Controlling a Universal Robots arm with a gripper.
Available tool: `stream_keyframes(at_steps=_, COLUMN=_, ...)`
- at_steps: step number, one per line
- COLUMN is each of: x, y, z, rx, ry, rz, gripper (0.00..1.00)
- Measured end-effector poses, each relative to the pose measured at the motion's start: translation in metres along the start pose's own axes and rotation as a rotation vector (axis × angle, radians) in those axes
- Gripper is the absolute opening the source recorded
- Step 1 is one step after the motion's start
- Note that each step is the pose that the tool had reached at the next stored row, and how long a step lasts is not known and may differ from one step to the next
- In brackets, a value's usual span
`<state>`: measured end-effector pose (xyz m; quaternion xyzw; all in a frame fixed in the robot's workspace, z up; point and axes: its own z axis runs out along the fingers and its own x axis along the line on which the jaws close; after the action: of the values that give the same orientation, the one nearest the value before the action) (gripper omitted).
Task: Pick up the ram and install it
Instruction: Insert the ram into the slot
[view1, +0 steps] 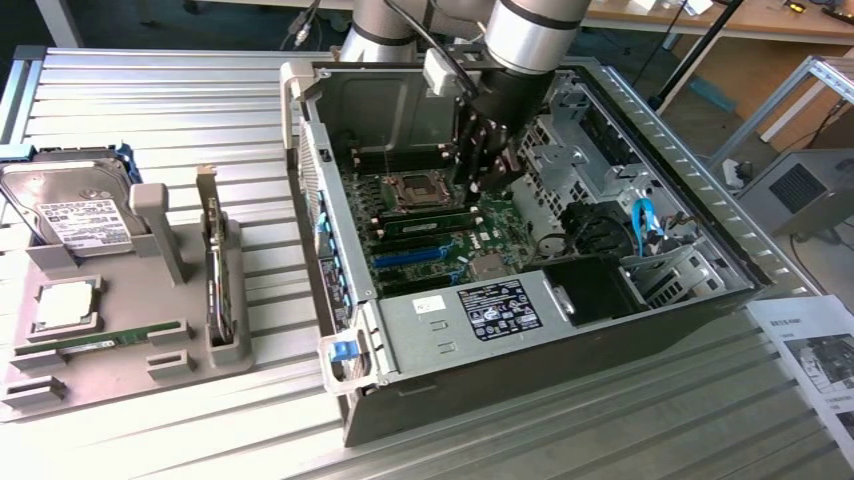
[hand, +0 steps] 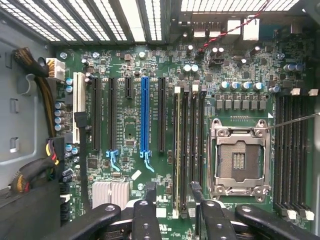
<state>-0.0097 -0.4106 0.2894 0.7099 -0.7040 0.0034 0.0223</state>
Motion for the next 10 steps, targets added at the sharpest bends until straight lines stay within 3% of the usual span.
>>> stream_keyframes(at_steps=10, x=0.000, y=0.0004, z=-0.0157, rx=0.0003, ry=0.0048, rz=0.000, gripper=0.38)
